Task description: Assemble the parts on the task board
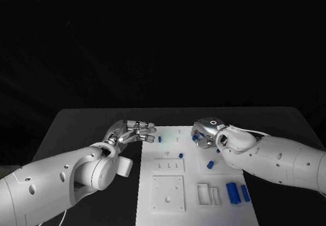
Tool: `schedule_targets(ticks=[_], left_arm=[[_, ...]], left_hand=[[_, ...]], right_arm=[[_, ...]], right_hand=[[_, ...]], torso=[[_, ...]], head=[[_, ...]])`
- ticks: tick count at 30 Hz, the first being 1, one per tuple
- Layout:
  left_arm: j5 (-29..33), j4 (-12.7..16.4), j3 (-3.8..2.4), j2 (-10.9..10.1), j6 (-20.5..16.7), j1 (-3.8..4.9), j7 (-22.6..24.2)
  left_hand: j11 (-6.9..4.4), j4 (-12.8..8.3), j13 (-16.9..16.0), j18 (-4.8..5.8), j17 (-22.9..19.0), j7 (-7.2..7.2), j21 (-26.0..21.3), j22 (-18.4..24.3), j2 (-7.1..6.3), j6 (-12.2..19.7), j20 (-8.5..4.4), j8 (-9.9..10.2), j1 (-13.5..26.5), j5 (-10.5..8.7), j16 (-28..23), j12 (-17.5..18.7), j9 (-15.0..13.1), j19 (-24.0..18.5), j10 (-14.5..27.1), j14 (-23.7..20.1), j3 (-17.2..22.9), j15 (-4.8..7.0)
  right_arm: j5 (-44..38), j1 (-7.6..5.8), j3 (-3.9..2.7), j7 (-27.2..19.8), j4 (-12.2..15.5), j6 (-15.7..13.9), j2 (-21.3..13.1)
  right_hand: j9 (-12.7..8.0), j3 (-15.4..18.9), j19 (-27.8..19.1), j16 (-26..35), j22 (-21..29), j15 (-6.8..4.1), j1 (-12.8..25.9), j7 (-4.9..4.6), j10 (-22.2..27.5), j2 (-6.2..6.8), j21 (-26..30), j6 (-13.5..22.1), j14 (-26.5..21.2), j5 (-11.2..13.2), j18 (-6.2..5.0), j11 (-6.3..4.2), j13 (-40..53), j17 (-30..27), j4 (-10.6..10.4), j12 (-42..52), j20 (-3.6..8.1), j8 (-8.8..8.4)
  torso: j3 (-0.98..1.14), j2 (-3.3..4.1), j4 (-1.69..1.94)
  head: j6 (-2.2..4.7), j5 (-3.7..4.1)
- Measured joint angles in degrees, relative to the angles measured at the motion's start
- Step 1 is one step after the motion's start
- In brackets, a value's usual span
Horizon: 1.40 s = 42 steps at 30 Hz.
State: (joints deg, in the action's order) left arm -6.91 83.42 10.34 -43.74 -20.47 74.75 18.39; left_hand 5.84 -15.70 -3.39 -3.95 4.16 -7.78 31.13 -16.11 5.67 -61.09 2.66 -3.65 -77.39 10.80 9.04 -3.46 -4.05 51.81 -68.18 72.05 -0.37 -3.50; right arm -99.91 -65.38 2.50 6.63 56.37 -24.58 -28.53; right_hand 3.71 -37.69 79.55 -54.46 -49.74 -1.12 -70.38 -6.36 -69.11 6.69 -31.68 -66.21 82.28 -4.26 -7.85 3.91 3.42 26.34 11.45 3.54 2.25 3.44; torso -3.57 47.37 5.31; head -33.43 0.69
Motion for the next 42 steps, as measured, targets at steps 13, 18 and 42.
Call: schedule_targets(ticks=[13,18,42], left_arm=[[0.0,-0.1,0.02,-0.1,0.0,0.0,-0.1],[0.0,-0.1,0.02,-0.1,0.0,0.0,-0.1],[0.0,-0.1,0.02,-0.2,0.0,0.03,-0.3]], left_hand=[[0.0,-0.2,0.0,0.01,0.0,0.0,-0.2,0.3,-0.02,0.0,0.21,0.0,0.0,0.0,0.0,0.0,0.0,0.2,0.0,0.0,-0.2,0.0],[0.0,-0.2,0.0,0.0,0.0,0.0,-0.2,0.3,-0.02,0.0,0.21,0.0,0.0,0.0,0.0,0.0,0.0,0.2,0.0,0.0,-0.2,0.0],[0.0,-0.2,0.0,0.0,0.0,0.0,-0.2,0.4,-0.02,0.0,0.0,0.0,0.0,0.0,0.0,0.0,0.0,0.4,0.0,0.0,-0.1,0.0]], right_arm=[[-0.4,-0.23,-0.13,0.5,1.2,-5.3,-0.3],[-0.5,-0.11,-0.08,1.2,1.9,-7.6,-0.6],[-2.1,-0.85,-0.54,6.5,5.7,-10.1,-1.0]], right_hand=[[0.1,-2.6,-1.0,0.0,-5.0,-1.16,-1.1,0.31,-4.2,-1.03,-1.8,-2.9,-0.1,1.2,1.68,-0.85,-0.1,0.5,1.0,-0.4,1.64,0.05],[0.1,-2.6,-1.1,0.0,-6.8,-1.44,-1.2,0.31,-4.3,-1.18,-1.8,-3.0,0.0,1.2,1.72,-0.76,-0.1,0.8,1.0,-0.6,1.65,0.05],[0.0,-2.2,-0.4,0.2,-11.4,-1.77,-1.7,1.15,-4.9,-1.01,0.9,-4.6,0.1,1.6,2.2,-0.55,0.0,1.5,1.4,-0.2,2.26,-0.03]], torso=[[0.07,1.8,0.0],[0.1,2.25,-0.01],[0.1,3.61,0.0]], head=[[1.93,-0.01],[2.54,-0.06],[4.38,-0.16]])
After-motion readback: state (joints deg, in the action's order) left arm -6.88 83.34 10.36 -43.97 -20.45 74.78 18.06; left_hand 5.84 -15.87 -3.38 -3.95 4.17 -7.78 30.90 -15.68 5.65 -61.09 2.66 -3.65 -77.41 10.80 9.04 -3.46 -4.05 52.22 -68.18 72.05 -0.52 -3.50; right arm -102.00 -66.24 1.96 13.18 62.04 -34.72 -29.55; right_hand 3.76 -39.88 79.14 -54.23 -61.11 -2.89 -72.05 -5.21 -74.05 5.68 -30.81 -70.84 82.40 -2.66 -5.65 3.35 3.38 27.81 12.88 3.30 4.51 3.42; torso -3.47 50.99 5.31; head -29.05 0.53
